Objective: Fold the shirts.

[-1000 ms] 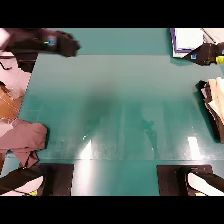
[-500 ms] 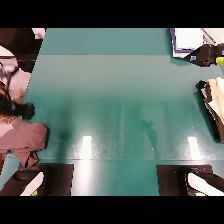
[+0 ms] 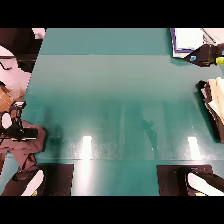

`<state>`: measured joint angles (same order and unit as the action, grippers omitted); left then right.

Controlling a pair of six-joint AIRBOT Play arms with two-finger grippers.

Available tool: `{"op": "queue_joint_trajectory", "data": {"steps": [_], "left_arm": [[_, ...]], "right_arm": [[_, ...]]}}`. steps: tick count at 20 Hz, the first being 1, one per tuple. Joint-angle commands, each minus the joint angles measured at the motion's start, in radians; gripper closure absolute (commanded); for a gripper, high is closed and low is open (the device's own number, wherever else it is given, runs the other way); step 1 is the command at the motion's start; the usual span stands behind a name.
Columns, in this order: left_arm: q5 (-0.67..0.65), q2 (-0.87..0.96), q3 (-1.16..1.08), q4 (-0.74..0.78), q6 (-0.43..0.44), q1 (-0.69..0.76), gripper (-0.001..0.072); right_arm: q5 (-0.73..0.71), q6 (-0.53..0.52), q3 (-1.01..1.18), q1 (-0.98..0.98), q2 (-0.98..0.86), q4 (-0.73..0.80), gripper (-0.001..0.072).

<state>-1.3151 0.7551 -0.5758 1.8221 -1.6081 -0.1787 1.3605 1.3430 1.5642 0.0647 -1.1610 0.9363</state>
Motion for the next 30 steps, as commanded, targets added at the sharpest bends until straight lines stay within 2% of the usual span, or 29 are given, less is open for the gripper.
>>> {"op": "queue_joint_trajectory", "data": {"steps": [1, 3, 5, 8, 12, 14, 18, 20, 22, 23, 24, 25, 27, 30], "left_arm": [[-0.051, -0.003, -0.089, -0.008, -0.016, -0.008, 0.0686], [-0.098, -0.003, -0.283, -0.025, -0.015, 0.041, 0.0687], [-0.122, -0.003, -0.515, -0.038, -0.016, 0.156, 0.0688], [-0.084, 0.0, -0.815, -0.116, -0.074, 0.371, 0.0689], [-0.044, 0.092, -1.062, -0.114, -0.097, 0.642, 0.069], [-0.006, 0.192, -1.136, -0.113, -0.092, 0.758, 0.0689], [0.122, 0.47, -1.222, -0.127, 0.004, 0.965, 0.0688], [0.182, 0.626, -1.255, -0.184, 0.047, 1.034, 0.0685], [0.265, 0.752, -1.264, -0.278, 0.054, 1.071, 0.0681], [0.296, 0.796, -1.264, -0.331, 0.072, 1.072, 0.0523], [0.308, 0.821, -1.265, -0.375, 0.071, 1.062, 0.0187], [0.304, 0.827, -1.265, -0.393, 0.071, 1.042, 0.0089], [0.248, 0.805, -1.266, -0.389, 0.071, 0.959, 0.0089], [0.09, 0.771, -1.265, -0.389, 0.067, 0.747, 0.0089]], "right_arm": [[-0.005, 0.0, 0.001, 0.001, 0.0, -0.002, 0.0696], [0.001, 0.0, 0.021, 0.0, -0.001, -0.002, 0.0696], [-0.001, 0.001, 0.078, 0.001, 0.0, -0.002, 0.0696], [-0.013, 0.002, 0.199, 0.0, -0.001, 0.0, 0.0697], [-0.054, 0.002, 0.333, 0.0, -0.001, 0.009, 0.0696], [-0.069, 0.002, 0.381, 0.0, -0.001, 0.022, 0.0696], [-0.05, 0.014, 0.443, 0.0, -0.001, 0.114, 0.0697], [-0.034, 0.019, 0.448, 0.0, 0.0, 0.14, 0.0697], [-0.013, 0.019, 0.447, 0.0, -0.001, 0.14, 0.0697], [-0.005, 0.019, 0.447, 0.0, -0.002, 0.14, 0.0696], [0.002, 0.019, 0.447, 0.0, -0.002, 0.14, 0.0696], [0.005, 0.019, 0.447, 0.0, -0.001, 0.141, 0.0697], [0.004, 0.019, 0.447, 0.0, -0.002, 0.14, 0.0697], [0.004, 0.019, 0.447, 0.0, -0.002, 0.14, 0.0696]]}}
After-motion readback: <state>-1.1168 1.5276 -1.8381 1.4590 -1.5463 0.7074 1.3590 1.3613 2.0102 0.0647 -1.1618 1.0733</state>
